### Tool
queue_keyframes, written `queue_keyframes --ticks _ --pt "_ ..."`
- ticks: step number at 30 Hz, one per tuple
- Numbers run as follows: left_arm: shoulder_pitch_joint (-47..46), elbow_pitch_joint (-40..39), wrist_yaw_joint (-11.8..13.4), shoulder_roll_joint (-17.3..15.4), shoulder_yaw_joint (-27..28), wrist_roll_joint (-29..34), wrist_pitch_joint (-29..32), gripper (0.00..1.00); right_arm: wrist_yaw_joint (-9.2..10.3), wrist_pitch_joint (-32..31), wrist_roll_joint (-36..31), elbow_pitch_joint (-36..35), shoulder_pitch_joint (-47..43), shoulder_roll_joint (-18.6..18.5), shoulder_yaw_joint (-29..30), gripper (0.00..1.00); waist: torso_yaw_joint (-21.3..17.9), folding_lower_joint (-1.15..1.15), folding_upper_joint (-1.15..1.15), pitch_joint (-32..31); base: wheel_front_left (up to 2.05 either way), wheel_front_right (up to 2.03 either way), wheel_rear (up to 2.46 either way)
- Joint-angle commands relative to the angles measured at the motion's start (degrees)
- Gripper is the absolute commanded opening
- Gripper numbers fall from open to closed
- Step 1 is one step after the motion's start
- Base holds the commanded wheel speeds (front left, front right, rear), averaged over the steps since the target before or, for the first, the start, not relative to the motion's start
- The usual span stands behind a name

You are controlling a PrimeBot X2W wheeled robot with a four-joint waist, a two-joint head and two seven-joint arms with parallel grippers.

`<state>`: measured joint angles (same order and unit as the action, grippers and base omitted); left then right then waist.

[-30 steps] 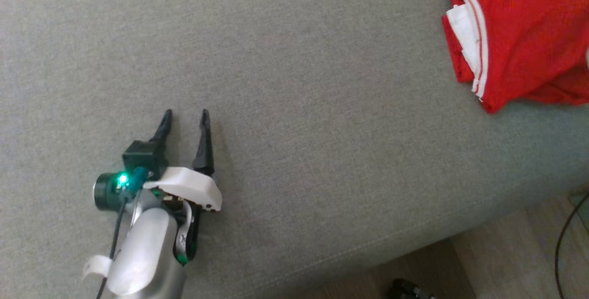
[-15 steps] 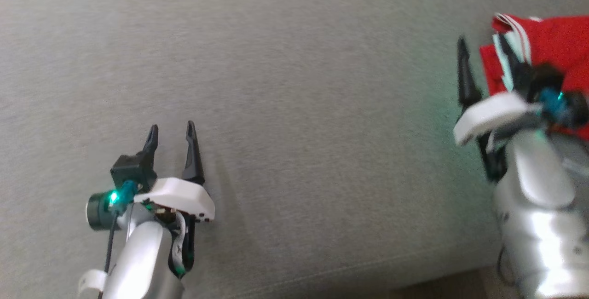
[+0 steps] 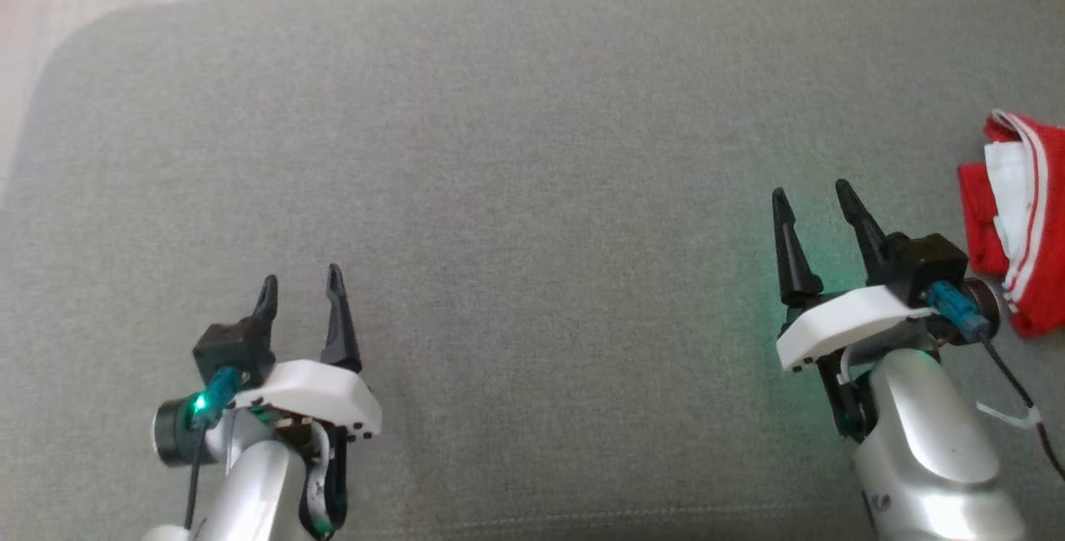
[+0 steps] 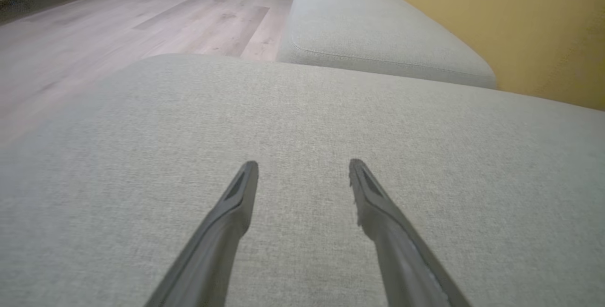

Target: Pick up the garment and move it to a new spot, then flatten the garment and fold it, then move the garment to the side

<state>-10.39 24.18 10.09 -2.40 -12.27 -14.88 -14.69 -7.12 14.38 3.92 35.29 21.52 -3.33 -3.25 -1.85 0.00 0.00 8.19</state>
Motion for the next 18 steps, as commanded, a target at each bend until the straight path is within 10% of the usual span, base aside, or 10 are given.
queue_keyframes --ticks 1,12,13,18 --pt "-1.0 -1.7 -0.1 -0.5 2.2 -0.3 -0.3 1.00 -0.36 0.6 0.6 -2.5 0.9 0.4 -1.4 1.00 0.5 0.00 0.00 -0.9 0.00 0.00 0.00" --pt "1.3 -3.1 -2.4 -0.5 4.4 -1.5 -0.3 1.00 -0.36 0.6 2.1 -3.5 -0.9 0.4 -2.6 1.00 0.1 0.00 0.00 -4.2 0.00 0.00 0.00" --pt "3.1 -0.9 -2.5 0.0 2.2 -1.4 0.0 0.00 0.01 0.0 1.7 -1.4 -2.4 0.1 -1.3 0.00 0.1 0.00 0.00 -4.1 0.00 0.00 0.00" --pt "5.7 3.4 -2.6 0.5 1.9 -1.4 0.1 0.00 0.02 -0.3 1.7 2.7 -6.2 0.2 -1.5 0.00 0.1 0.00 0.00 -4.2 0.00 0.00 0.00"
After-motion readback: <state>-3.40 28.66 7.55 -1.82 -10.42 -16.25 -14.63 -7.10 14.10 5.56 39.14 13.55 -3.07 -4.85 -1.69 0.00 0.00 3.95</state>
